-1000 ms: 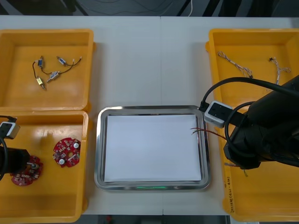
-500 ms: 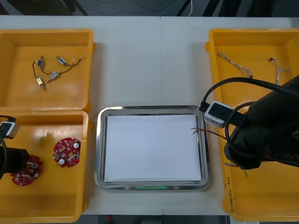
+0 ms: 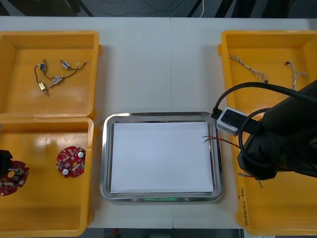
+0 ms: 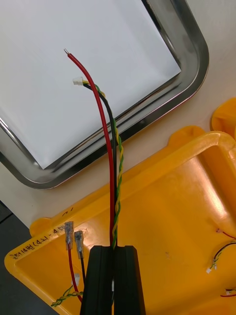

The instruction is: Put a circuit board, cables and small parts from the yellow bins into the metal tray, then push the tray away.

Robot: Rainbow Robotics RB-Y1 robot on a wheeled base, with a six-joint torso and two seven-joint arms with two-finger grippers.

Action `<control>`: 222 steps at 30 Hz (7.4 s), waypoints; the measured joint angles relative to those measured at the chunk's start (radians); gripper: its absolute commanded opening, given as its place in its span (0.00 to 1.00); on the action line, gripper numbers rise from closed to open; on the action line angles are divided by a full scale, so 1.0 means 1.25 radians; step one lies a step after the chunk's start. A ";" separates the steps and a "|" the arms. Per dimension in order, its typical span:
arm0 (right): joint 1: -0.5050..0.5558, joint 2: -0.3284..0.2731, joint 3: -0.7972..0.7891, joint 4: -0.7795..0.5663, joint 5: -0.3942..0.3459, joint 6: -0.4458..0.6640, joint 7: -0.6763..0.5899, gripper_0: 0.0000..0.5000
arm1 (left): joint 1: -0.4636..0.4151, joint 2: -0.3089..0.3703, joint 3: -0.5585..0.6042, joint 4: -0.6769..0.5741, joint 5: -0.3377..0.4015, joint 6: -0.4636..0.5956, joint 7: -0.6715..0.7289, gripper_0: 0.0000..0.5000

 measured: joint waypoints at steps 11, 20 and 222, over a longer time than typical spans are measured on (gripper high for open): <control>0.000 0.000 0.000 0.000 0.000 0.000 0.000 0.00 | -0.068 0.000 0.054 -0.057 0.023 0.135 0.000 0.00; 0.000 0.000 0.000 0.000 0.000 0.001 0.000 0.00 | -0.154 0.000 0.053 -0.091 0.032 0.207 0.000 0.00; -0.068 0.321 0.412 0.416 0.280 -0.247 0.386 0.25 | -0.703 -0.062 -0.252 0.571 -0.103 0.008 0.055 1.00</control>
